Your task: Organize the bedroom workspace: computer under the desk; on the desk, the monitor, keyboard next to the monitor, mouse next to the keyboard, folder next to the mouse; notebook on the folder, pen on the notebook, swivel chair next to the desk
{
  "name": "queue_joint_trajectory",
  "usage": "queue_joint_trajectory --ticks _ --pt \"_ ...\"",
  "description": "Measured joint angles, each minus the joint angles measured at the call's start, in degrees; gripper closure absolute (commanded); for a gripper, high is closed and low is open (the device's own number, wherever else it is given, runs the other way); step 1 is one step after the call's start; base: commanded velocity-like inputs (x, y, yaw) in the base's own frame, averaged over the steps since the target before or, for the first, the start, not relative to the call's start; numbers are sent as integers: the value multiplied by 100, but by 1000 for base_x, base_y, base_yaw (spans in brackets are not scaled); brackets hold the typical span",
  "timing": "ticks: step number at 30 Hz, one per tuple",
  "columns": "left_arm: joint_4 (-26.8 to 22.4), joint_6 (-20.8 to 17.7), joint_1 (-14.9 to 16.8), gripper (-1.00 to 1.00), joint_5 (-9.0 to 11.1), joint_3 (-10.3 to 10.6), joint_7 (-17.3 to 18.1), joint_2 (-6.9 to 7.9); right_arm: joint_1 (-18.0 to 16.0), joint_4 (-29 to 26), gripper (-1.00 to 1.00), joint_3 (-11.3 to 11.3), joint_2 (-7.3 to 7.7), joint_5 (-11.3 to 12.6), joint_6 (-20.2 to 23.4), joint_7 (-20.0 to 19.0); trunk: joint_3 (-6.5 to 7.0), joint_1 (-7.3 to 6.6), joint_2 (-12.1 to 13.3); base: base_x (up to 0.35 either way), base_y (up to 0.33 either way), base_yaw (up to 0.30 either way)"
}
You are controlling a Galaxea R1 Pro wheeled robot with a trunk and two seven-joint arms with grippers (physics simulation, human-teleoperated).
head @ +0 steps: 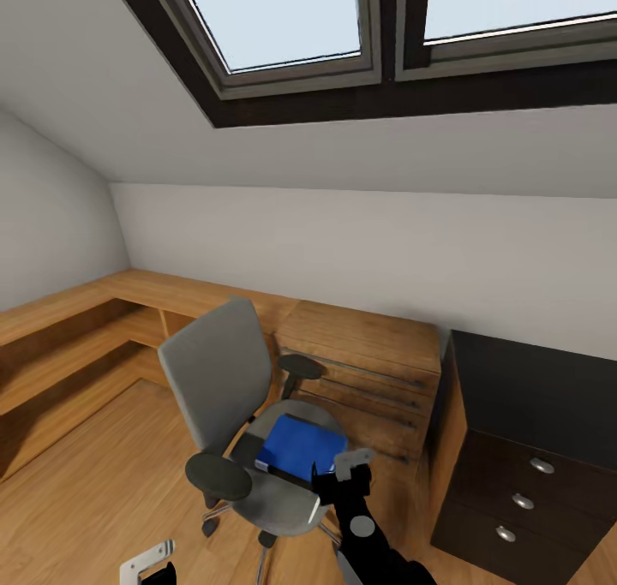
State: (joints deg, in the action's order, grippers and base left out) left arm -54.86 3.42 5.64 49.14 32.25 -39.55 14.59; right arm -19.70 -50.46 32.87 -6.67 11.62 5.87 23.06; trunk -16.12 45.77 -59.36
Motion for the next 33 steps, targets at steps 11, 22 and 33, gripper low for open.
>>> queue_joint_trajectory --ticks 11,22,33 --pt "0 1 1 -100 65 -320 1 14 -904 1919 -100 -279 -332 1825 71 -691 0 0 0 0 0 0" --pt "335 -21 3 -100 424 -1972 228 24 -917 1817 -100 -280 -332 1866 59 -614 0 0 0 0 0 0" --pt "403 -41 4 -100 470 -2809 1060 0 -917 1810 -100 -272 -332 2003 50 -580 0 0 0 0 0 2"
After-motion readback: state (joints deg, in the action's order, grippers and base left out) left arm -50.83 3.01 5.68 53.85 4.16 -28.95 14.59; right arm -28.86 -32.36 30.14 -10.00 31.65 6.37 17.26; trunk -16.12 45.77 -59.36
